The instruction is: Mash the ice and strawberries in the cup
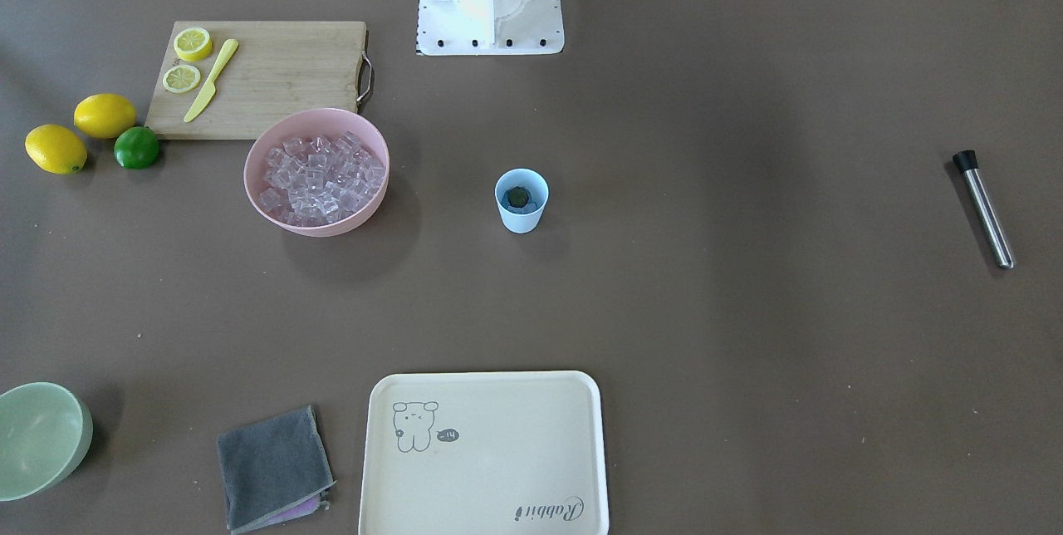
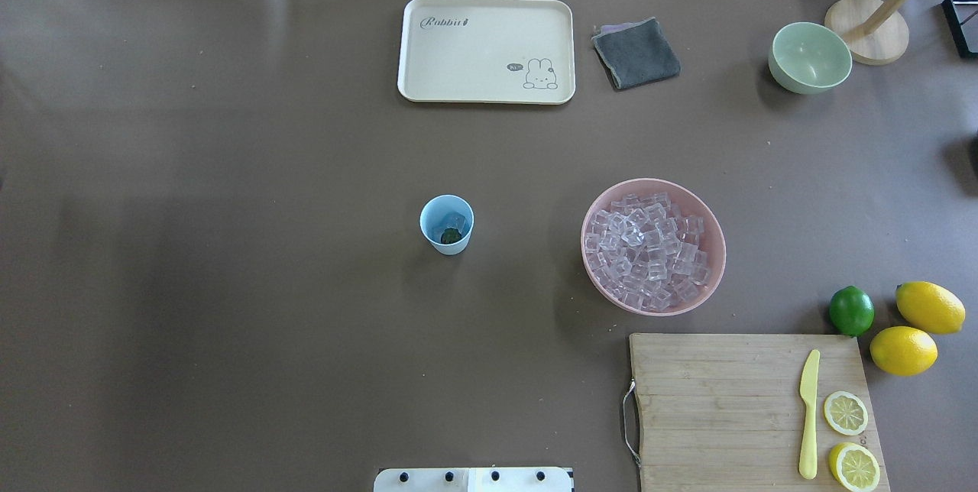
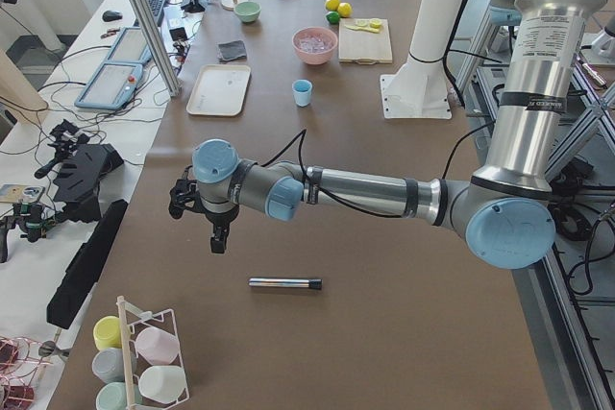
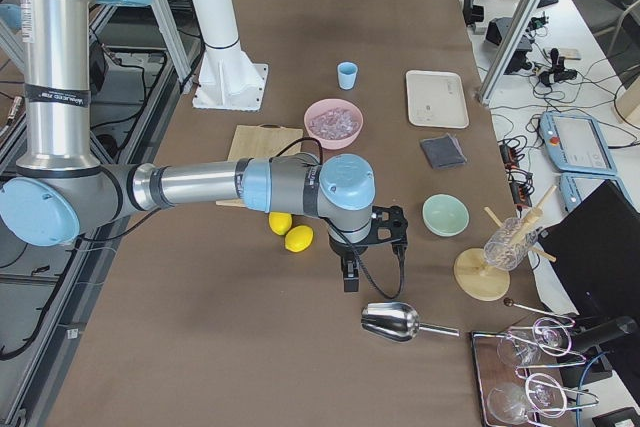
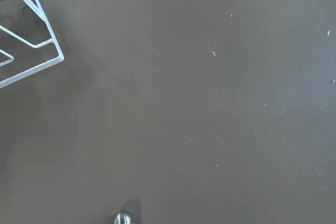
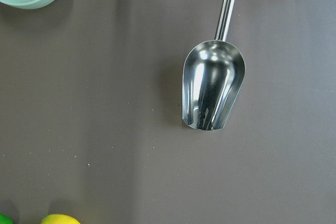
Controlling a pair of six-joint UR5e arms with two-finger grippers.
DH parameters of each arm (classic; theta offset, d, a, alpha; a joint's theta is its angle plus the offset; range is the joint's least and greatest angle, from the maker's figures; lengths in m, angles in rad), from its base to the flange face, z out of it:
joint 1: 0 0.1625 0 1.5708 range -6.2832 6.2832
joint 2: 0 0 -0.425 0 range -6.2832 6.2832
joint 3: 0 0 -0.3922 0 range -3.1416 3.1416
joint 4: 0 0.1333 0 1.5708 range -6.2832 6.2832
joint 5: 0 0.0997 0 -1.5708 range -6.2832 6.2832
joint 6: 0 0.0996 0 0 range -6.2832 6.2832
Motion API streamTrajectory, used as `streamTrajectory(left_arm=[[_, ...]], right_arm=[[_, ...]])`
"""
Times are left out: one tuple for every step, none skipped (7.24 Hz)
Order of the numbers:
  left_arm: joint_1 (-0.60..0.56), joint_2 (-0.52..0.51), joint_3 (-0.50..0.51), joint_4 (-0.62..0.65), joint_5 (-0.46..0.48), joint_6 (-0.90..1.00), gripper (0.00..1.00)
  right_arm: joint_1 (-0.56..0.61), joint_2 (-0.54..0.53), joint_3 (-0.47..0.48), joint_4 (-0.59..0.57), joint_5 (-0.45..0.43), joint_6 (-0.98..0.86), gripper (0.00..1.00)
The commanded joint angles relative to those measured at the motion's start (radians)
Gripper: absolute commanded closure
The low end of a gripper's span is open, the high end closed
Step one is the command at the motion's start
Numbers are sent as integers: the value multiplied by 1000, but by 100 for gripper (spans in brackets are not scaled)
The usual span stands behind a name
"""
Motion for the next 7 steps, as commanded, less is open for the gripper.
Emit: streamTrajectory(left_arm=[[-57, 115, -101, 18, -4, 66, 1], [-53, 111, -83, 6, -3, 68, 1], [-52, 105, -79, -20, -10, 68, 1], [-52, 88, -71, -13, -4, 66, 1], [-52, 88, -66, -11, -7, 66, 1], [-55, 97, -65, -10, -9, 66, 1], [-60, 94, -65, -8, -9, 66, 1]], right_arm=[[0, 4, 0, -1, 1, 0, 0], [-1, 4, -1, -1, 7, 2, 0], [-1, 4, -1, -1, 10, 2, 0], [-1, 5, 0, -1, 9, 2, 0], [-1, 7, -1, -1, 10, 11, 0], [-1, 11, -6, 0, 10, 11, 0], [-1, 14, 2, 2, 10, 12, 0]])
